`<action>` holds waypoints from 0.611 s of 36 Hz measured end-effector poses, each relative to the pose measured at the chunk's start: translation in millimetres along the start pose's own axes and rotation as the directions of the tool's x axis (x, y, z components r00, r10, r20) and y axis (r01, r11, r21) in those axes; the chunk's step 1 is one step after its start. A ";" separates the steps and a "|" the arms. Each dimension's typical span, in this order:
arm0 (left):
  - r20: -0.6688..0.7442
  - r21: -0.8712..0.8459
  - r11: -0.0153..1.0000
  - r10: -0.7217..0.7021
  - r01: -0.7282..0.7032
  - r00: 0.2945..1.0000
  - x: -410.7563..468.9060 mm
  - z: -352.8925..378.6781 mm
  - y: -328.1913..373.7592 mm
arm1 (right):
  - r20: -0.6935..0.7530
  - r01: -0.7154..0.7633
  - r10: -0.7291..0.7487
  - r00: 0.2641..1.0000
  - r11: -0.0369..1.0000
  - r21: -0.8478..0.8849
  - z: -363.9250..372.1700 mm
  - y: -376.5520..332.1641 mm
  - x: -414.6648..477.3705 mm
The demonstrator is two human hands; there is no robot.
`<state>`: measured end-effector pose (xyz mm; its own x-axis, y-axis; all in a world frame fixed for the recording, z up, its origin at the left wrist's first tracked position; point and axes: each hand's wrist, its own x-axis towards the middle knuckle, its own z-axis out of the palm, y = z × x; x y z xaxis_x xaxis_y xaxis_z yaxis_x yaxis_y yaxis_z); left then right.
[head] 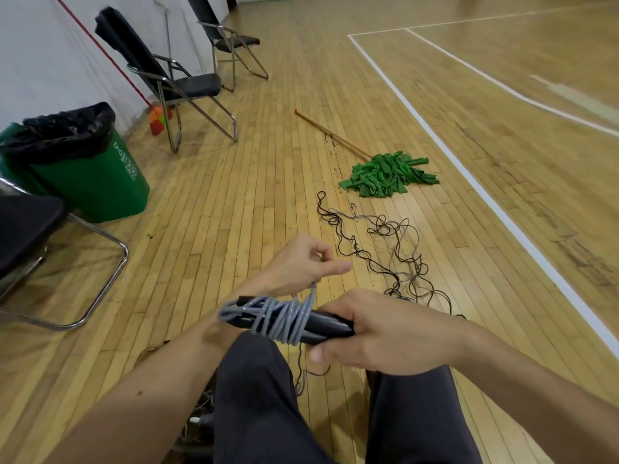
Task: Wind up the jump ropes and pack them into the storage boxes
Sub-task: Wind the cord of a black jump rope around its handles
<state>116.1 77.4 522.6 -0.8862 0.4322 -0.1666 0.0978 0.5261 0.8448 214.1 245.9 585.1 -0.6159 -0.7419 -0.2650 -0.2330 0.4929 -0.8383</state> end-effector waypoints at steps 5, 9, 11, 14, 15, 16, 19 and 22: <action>0.080 -0.008 0.986 -0.168 0.169 0.983 30.3 11.9 -71.1 | -0.082 0.104 -0.096 0.992 0.989 0.109 -5.8 0.7 -1.0; 0.107 -0.109 0.940 -0.313 0.324 0.944 22.2 17.7 -113.5 | -0.158 0.113 -0.083 0.984 0.974 0.196 -14.3 7.0 -3.3; 0.073 -0.168 0.962 -0.207 0.217 0.976 -17.7 21.5 -45.3 | -0.181 0.103 -0.064 0.981 0.971 0.215 -17.2 12.1 -3.9; 0.007 -0.288 0.955 -0.071 0.070 0.997 -25.0 32.8 -21.0 | -0.212 0.078 -0.028 0.977 0.970 0.230 -19.2 21.9 -3.8; -0.035 -0.283 0.956 -0.089 0.076 0.995 -21.1 33.8 -28.3 | -0.220 0.072 -0.018 0.975 0.967 0.243 -19.6 24.5 -3.5; -0.070 -0.236 0.966 -0.121 0.102 0.990 -18.8 36.3 -29.7 | -0.229 0.065 -0.006 0.973 0.966 0.252 -20.0 26.9 -2.9; -0.078 -0.215 0.966 -0.161 0.142 0.984 -27.0 40.1 -25.9 | -0.280 0.041 0.040 0.959 0.961 0.275 -22.2 34.6 1.0; -0.079 -0.264 0.960 -0.119 0.094 0.990 -31.1 43.2 -25.9 | -0.329 0.022 0.085 0.940 0.951 0.309 -26.4 44.9 6.1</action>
<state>160.7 81.9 483.8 -0.9247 0.3069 -0.2251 -0.1094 0.3522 0.9295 180.1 275.5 558.4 -0.8468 -0.5061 -0.1638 -0.0023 0.3114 -0.9503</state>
